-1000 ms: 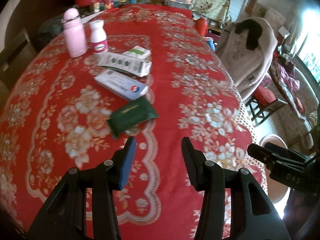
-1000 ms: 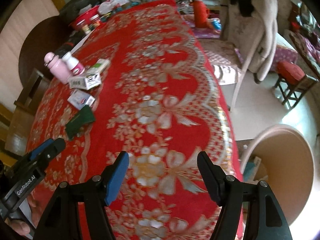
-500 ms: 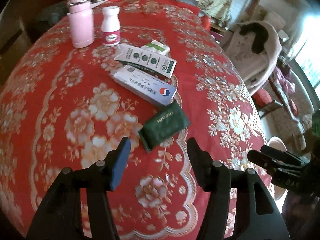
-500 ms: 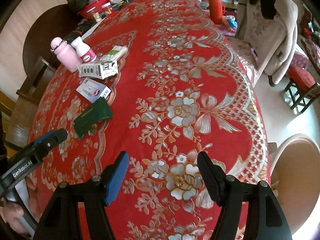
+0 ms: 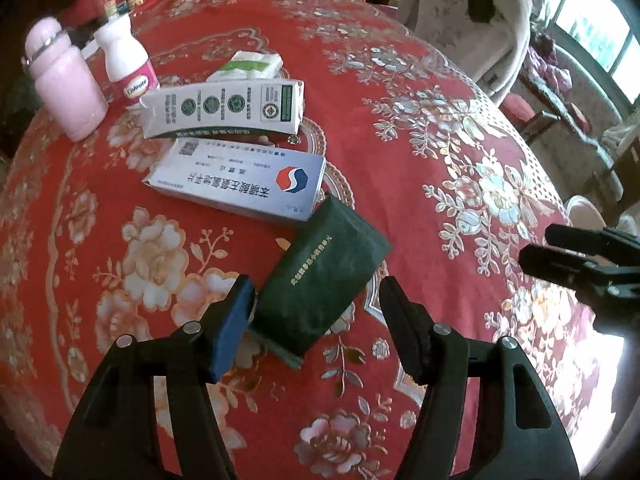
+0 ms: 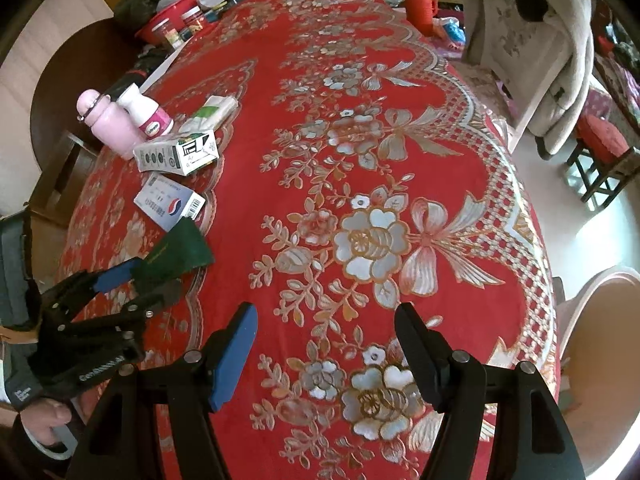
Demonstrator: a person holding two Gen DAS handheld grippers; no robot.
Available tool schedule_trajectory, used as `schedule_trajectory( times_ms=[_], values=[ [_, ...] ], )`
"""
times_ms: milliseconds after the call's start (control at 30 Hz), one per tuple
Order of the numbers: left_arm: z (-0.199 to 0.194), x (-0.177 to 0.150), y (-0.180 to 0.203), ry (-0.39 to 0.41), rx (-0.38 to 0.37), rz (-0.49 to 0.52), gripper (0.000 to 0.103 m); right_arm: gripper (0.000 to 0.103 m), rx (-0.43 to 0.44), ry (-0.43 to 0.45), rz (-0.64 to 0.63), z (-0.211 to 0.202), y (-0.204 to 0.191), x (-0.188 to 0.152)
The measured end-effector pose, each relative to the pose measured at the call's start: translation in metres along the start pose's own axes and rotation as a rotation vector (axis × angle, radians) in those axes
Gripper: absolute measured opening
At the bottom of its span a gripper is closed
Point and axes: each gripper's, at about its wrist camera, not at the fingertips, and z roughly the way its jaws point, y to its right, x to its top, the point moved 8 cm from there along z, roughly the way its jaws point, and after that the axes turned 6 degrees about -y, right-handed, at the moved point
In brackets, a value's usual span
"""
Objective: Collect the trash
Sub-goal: 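Grasp the dark green pouch with the left tool, then lift the green pouch with the left tool while the right tool grasps the white medicine box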
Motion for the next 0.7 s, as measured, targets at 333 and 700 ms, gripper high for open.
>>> schedule_trajectory(
  times_ms=[333, 700],
  values=[
    [-0.022, -0.016, -0.055, -0.002, -0.063, -0.199, 0.007, 0.069, 0.038, -0.008, -0.061, 0.026, -0.037, 0.038],
    [-0.048, -0.029, -0.137, 0.053, -0.04, -0.403, 0.007, 0.069, 0.158, -0.043, -0.17, 0.049, -0.119, 0.079]
  ],
)
